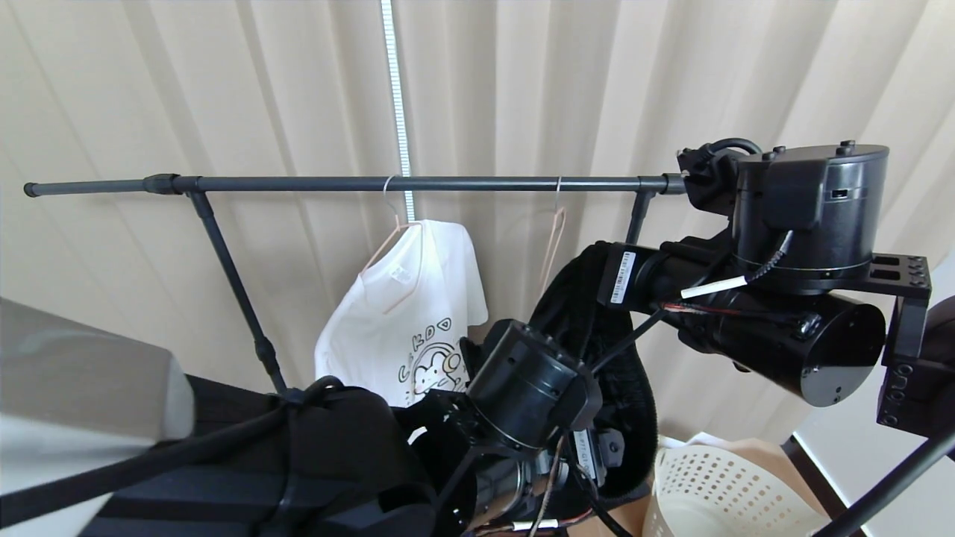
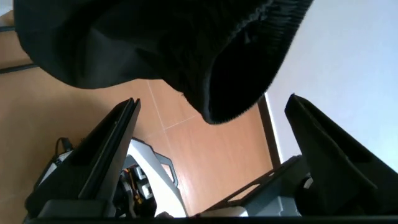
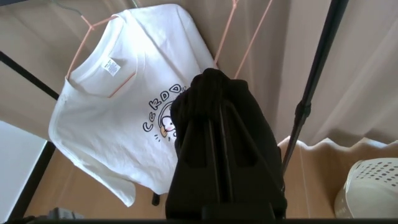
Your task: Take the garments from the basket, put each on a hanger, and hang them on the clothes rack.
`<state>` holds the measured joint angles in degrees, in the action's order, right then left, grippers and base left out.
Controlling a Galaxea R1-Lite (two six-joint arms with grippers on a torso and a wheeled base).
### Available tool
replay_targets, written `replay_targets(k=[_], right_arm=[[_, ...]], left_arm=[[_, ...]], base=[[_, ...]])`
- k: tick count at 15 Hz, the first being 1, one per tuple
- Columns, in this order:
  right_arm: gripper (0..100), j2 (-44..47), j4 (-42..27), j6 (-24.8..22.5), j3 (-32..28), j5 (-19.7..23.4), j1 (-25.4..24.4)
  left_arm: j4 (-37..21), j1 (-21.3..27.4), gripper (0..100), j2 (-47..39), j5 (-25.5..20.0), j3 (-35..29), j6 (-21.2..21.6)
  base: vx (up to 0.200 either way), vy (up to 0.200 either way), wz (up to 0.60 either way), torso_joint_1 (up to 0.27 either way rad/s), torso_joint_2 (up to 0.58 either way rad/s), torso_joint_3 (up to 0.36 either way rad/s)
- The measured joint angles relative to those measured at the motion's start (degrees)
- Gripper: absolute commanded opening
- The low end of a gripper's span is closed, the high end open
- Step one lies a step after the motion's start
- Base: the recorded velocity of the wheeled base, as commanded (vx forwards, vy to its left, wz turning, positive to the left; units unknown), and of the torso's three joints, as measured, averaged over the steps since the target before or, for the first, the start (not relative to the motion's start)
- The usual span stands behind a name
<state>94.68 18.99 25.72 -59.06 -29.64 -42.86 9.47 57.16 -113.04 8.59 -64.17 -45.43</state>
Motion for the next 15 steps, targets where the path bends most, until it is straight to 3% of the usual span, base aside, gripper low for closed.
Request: replay_targets(k=[4,13,15], right_arm=[[0,0.0,2.3,0.3,-0.6,-2.1,-0.7],[0,0.0,2.7,0.3,-0.1,-2.4,-2.1],[0,-0.1,2.8,0.2,-0.1,-4.1,-2.1]], left_arm=[[0.0,0.5,100,-6.3,7.5,-4.1,-0.7],[-0.1,2.5,100,-13.3,10.4,-7.9,-0.6],[-0.3,2.5,100,-14.0,11.8,-7.1,-0.5]], base=[[0.000,0.000,0.00,0.000,0.00,0.000],[0.000,0.000,0.00,0.000,0.00,0.000],[0.000,0.000,0.00,0.000,0.00,0.000]])
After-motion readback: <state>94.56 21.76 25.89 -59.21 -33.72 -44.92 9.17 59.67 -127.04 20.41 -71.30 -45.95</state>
